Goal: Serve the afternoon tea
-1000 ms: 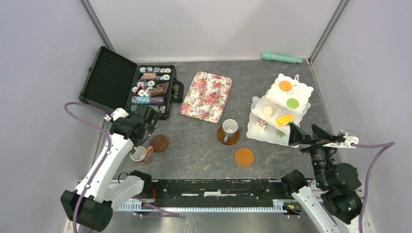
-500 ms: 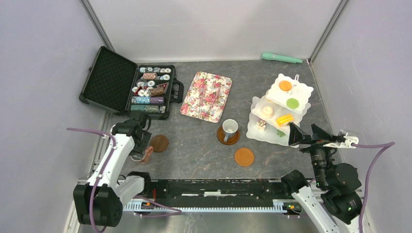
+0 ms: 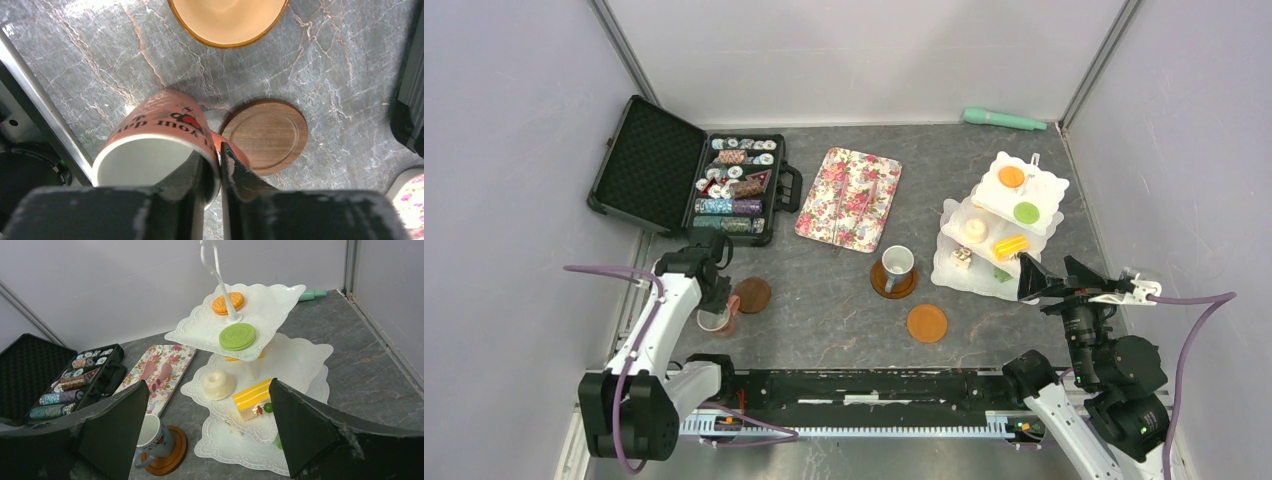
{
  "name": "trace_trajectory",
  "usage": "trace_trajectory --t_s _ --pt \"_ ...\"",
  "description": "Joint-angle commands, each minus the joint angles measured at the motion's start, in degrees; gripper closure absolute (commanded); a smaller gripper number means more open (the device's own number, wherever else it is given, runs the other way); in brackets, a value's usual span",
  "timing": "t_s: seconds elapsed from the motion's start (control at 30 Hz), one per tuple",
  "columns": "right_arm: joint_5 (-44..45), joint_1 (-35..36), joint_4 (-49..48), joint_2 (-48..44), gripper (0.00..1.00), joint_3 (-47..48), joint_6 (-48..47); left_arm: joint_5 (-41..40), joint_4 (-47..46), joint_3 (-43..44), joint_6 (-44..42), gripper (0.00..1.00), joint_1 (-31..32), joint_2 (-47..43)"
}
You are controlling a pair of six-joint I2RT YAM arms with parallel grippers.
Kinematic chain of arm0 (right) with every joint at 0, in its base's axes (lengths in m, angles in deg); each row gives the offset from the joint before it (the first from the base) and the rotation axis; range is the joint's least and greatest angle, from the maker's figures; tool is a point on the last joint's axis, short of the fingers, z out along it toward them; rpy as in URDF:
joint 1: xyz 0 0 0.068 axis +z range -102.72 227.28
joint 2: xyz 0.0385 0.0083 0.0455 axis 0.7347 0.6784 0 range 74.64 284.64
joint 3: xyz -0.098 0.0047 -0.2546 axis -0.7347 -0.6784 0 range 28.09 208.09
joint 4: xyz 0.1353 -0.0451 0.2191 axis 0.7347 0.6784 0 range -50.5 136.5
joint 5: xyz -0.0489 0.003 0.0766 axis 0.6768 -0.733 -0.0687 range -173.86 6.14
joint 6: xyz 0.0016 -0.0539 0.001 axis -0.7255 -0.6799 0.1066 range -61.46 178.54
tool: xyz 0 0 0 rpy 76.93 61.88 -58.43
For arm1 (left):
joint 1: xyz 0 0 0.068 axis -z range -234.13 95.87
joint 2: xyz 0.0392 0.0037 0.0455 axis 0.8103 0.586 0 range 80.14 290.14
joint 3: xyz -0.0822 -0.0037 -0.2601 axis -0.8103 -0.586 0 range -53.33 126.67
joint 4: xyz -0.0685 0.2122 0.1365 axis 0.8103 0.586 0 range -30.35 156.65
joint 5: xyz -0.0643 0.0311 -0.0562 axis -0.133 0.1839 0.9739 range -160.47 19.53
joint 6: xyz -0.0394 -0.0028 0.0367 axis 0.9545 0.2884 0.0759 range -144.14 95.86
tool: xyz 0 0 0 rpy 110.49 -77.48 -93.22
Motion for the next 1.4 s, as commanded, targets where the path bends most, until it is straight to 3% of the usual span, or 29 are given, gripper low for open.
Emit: trace_trajectory --t_s 0.0,0.07,0.2,0.37,0.43,0.53,0.6,0.8,1.0,1.1,1.37 --pt "-0.52 0.45 -0.94 -7.81 0.02 0.66 0.55 2.61 3.43 3.92 -0.81 0.84 -0.33 -2.35" --pt "-0.61 0.43 -0.9 -7.89 0.02 0.75 0.65 4.24 6.21 6.23 -1.33 0.92 -0.29 -2.51" --pt "-0.53 0.41 -0.98 -8.07 0.02 0.58 0.69 5.73 11.58 11.82 -4.05 0.97 -0.2 -2.63" --pt "-0.34 0.4 -1.27 -7.9 0.02 0.53 0.23 8.46 10.92 20.56 -11.63 0.98 3.35 -3.91" --pt "0.43 0.4 -1.67 -7.9 0.02 0.66 -0.26 5.86 8.91 25.37 -16.71 0.98 10.48 -2.52" --pt "0.86 0.38 -2.31 -7.66 0.02 0.79 -1.0 -3.82 7.27 32.52 -21.53 0.98 28.68 1.13" --pt "0.83 0.4 -2.6 -7.25 0.02 1.0 -1.3 -3.71 2.53 33.86 -28.93 0.98 37.79 3.24" --pt "0.83 0.38 -1.97 -6.58 0.02 2.39 -1.45 -1.77 -18.08 30.13 -48.99 0.98 57.62 8.52" --pt "1.88 0.4 -0.97 -7.02 0.02 3.21 -1.58 3.31 -28.78 31.38 -74.75 0.98 72.11 19.25" --pt "1.37 0.4 -1.53 -7.06 0.02 3.3 -1.81 6.26 -29.08 35.11 -83.67 0.98 75.09 26.22" --pt "2.87 0.4 -1.18 -7.8 0.02 5.15 -2.44 15.28 -28.75 43.62 -90.7 0.98 75.43 39.97"
